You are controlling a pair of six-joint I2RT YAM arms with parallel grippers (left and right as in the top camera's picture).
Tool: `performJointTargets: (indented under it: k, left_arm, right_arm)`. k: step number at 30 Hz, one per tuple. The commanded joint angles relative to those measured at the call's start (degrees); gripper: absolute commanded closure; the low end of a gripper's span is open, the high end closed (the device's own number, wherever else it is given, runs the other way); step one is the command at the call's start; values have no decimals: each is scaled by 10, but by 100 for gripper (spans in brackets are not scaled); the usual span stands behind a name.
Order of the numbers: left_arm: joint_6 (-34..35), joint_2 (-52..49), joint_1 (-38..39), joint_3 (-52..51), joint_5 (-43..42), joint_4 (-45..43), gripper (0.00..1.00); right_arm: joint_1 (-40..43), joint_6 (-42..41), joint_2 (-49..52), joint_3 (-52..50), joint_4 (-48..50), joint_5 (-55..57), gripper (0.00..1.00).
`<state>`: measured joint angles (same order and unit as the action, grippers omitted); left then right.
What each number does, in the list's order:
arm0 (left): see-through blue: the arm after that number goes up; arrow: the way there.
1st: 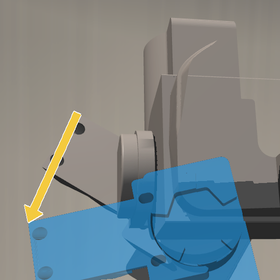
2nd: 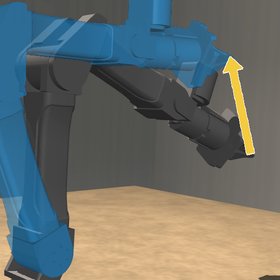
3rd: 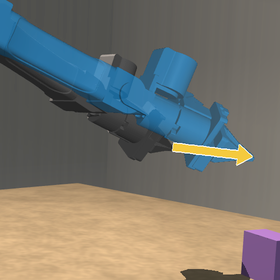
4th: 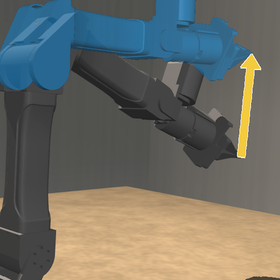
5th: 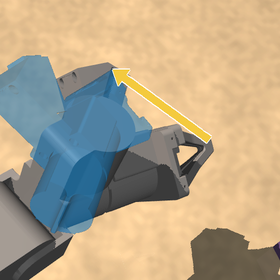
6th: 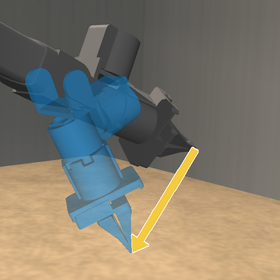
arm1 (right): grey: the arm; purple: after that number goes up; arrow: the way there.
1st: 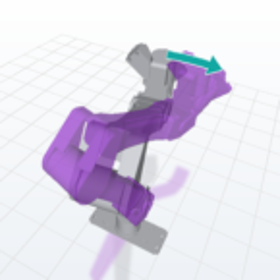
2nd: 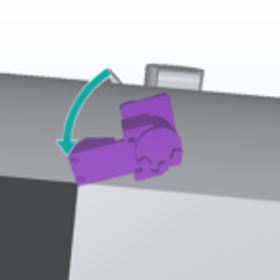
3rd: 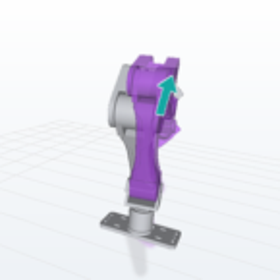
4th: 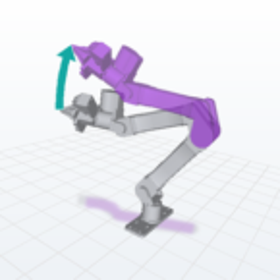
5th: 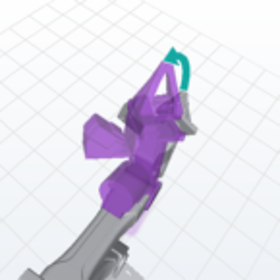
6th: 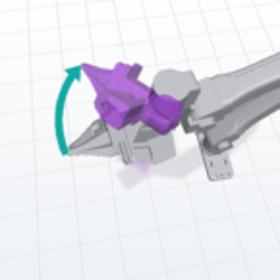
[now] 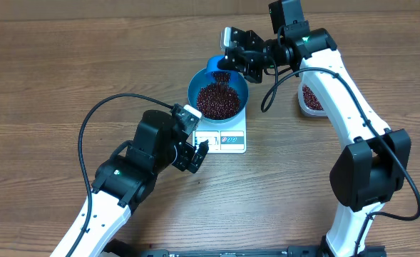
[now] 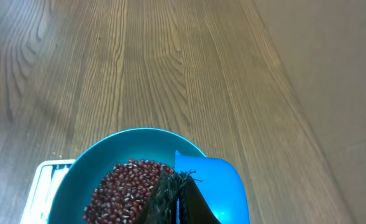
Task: Scoop item into bowl and weigh 150g on scale
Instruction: 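Tilt the scoop with the right gripper, pouring beans into the bowl, then move the empty scoop back right into the bean container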
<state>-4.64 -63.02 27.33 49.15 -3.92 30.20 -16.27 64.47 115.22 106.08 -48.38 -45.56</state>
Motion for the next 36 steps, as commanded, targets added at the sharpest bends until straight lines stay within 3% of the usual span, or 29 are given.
performJointTargets:
  k: [1, 18, 22, 32, 36]
  left_arm:
    - [-5, -2, -3, -1, -6, -2, 1]
    - [-5, -2, -3, -1, -6, -2, 0]
    - [-5, -2, -3, -1, -6, -2, 0]
    - [-5, -2, -3, -1, -6, -2, 0]
    - [-5, -2, -3, -1, -6, -2, 0]
  right_arm:
    - [-1, 59, -27, 18, 4, -3, 96]
    - [-1, 56, -27, 18, 24, -3, 96]
    - [-1, -27, -27, 18, 25, -3, 96]
    - [0, -372, -52, 18, 29, -3, 96]
    - [0, -461, -80, 18, 29, 24, 96]
